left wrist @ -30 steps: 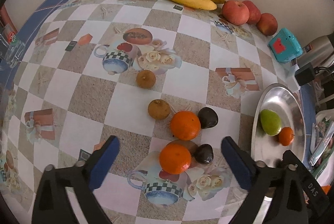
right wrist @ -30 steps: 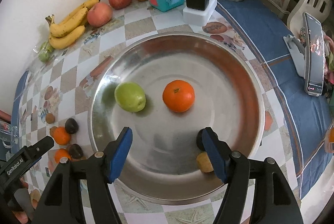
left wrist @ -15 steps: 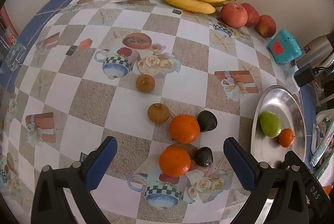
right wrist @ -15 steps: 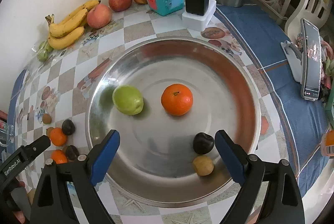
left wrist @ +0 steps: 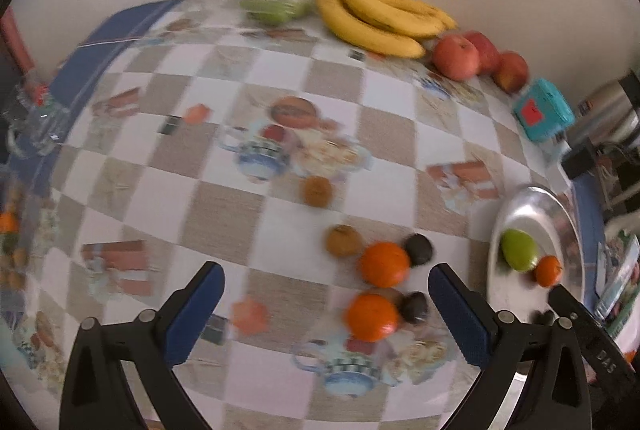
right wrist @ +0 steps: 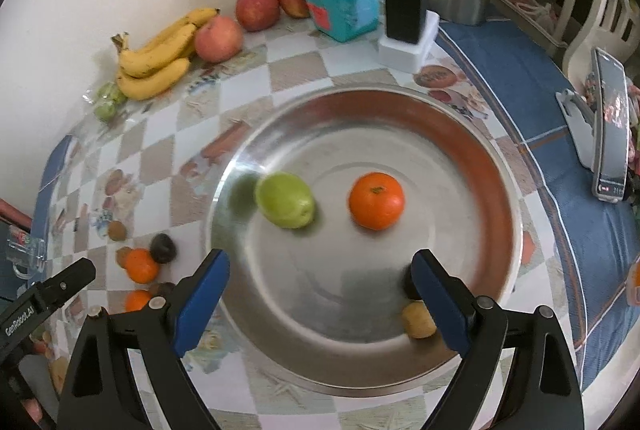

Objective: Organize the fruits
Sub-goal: 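Grasp another orange with the left tool while the right tool grasps a dark fruit, then carry the orange and dark fruit over the steel tray and open both tools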

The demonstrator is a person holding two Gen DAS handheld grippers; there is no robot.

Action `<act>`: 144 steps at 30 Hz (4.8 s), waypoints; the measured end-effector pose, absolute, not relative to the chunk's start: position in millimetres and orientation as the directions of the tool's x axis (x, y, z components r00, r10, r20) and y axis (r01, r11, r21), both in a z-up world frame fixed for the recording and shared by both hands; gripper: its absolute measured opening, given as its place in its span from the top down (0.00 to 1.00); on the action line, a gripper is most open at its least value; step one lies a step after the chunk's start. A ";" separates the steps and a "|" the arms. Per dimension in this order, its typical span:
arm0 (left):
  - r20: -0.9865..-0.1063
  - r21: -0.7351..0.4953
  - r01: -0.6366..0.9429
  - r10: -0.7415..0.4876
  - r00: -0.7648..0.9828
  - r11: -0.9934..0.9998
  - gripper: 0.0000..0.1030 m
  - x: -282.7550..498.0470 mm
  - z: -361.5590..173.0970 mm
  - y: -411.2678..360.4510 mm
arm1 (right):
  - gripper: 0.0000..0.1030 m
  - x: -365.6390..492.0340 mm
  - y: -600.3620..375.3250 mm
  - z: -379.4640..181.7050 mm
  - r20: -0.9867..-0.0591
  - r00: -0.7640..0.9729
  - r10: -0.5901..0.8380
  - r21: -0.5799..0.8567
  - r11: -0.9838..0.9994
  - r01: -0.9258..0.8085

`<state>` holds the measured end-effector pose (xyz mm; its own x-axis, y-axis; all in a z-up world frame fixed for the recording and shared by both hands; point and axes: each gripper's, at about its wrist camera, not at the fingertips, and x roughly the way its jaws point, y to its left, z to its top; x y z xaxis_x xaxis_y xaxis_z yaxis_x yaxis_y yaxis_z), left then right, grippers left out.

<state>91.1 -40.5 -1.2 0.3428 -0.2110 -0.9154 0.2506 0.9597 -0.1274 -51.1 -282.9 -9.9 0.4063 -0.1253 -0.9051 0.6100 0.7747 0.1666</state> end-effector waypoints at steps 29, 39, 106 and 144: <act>-0.941 -0.213 0.127 -0.239 0.241 0.969 0.00 106.8 -30.8 -5.0 | 0.10 9.5 -178.1 -25.3 -0.894 0.440 0.080 0.245 0.911 0.332; -0.951 -0.215 0.102 -0.232 0.206 0.971 0.00 108.9 -45.5 -6.1 | 0.12 15.9 -175.1 -41.0 -0.907 0.416 0.072 0.228 0.913 0.338; -0.944 -0.285 0.264 -0.317 0.088 0.921 0.62 79.8 -52.8 -65.0 | 0.75 -17.6 -226.7 8.5 -0.853 0.521 0.022 0.285 0.856 0.432; -0.884 -0.270 0.589 -0.439 0.163 0.762 0.62 11.2 3.2 -163.5 | 0.75 -85.2 -337.8 -1.8 -0.870 0.401 -0.286 0.117 0.671 0.732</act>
